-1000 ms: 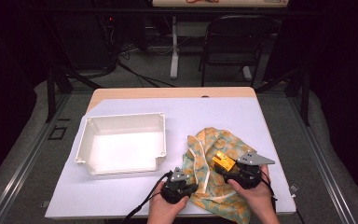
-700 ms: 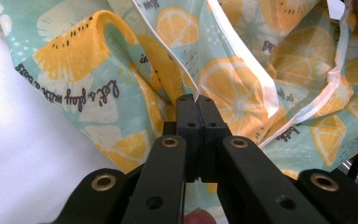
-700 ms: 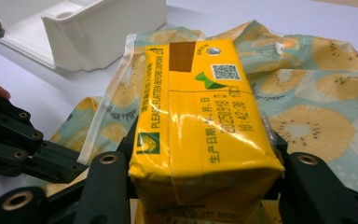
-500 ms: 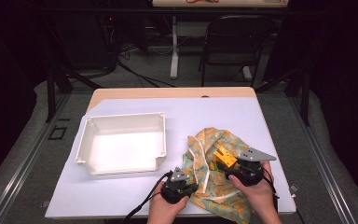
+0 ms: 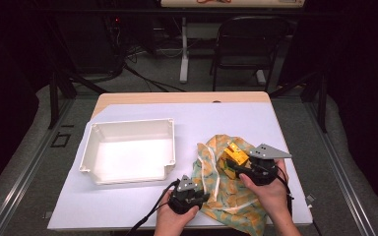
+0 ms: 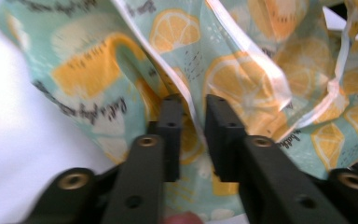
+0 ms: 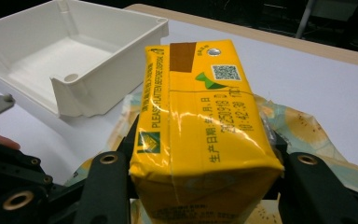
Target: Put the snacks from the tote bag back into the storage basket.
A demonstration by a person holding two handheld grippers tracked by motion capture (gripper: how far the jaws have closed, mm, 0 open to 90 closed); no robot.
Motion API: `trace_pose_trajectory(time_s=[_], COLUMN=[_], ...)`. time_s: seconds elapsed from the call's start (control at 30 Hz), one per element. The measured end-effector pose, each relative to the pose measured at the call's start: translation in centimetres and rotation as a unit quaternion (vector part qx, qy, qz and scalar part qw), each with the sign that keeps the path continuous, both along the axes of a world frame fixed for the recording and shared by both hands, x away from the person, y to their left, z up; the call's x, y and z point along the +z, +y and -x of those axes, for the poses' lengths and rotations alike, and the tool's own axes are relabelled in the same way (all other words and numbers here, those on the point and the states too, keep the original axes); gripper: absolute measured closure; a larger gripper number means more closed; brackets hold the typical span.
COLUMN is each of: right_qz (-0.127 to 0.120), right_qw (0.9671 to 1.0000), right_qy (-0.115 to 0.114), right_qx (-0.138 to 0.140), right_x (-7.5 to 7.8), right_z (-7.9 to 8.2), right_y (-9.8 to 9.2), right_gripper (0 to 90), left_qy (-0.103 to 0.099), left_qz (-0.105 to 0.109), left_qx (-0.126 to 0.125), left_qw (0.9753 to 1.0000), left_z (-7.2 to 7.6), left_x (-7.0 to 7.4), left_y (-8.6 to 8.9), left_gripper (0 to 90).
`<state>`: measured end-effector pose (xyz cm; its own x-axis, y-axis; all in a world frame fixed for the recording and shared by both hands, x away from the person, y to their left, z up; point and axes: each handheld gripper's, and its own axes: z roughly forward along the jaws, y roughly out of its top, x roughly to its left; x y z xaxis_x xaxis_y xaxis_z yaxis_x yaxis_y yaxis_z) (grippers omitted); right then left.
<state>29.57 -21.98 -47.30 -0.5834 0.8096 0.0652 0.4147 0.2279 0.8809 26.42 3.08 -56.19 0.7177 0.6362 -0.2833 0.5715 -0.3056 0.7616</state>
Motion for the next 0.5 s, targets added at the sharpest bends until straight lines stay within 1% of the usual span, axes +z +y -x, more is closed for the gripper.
trace_pose_trajectory(time_s=[0.03,0.13,0.17,0.2,0.27,0.33,0.37,0.4,0.43,0.47,0.5], right_qz=[0.000,-0.010,-0.013,-0.009,-0.010,-0.021,-0.021,-0.022,-0.023,-0.028,-0.027], right_qw=[1.0000,0.9999,0.9999,1.0000,0.9999,0.9997,0.9997,0.9997,0.9997,0.9995,0.9995], right_qy=[0.000,-0.009,-0.006,-0.002,-0.004,-0.004,-0.004,-0.006,-0.009,-0.013,-0.015], right_qx=[0.001,-0.001,-0.003,0.000,-0.006,-0.009,-0.009,-0.008,-0.007,-0.007,-0.006], right_x=[0.1,0.1,0.1,0.2,0.4,0.9,0.9,1.0,1.3,1.5,1.8], right_z=[0.0,0.2,0.2,0.2,0.3,0.6,0.6,0.7,0.9,1.0,1.1], right_y=[0.0,-0.1,-0.1,-0.3,-0.5,-0.8,-0.8,-0.9,-1.0,-1.0,-1.0], right_gripper=[51.0,51.0,51.0,51.0,51.0,51.0,51.0,51.0,51.0,51.0,51.0], left_qy=[-0.006,-0.035,-0.042,-0.050,-0.070,-0.085,-0.090,-0.099,-0.104,-0.112,-0.123], left_qz=[0.000,0.006,0.008,0.015,0.020,0.033,0.034,0.042,0.049,0.054,0.054], left_qx=[-0.001,0.015,0.017,0.024,0.035,0.039,0.036,0.035,0.036,0.036,0.035], left_qw=[1.0000,0.9993,0.9989,0.9984,0.9967,0.9951,0.9947,0.9936,0.9927,0.9916,0.9903], left_z=[0.0,0.3,0.3,0.3,0.3,0.1,0.0,-0.1,-0.1,-0.1,-0.1], left_x=[0.3,1.3,1.6,1.9,2.6,3.3,3.6,4.0,4.3,4.6,4.7], left_y=[0.4,1.3,1.7,2.1,3.0,3.7,4.0,4.3,4.5,4.7,4.7], left_gripper=[67.5,54.8,50.9,47.3,40.8,36.0,36.0,34.8,33.8,32.7,30.6])
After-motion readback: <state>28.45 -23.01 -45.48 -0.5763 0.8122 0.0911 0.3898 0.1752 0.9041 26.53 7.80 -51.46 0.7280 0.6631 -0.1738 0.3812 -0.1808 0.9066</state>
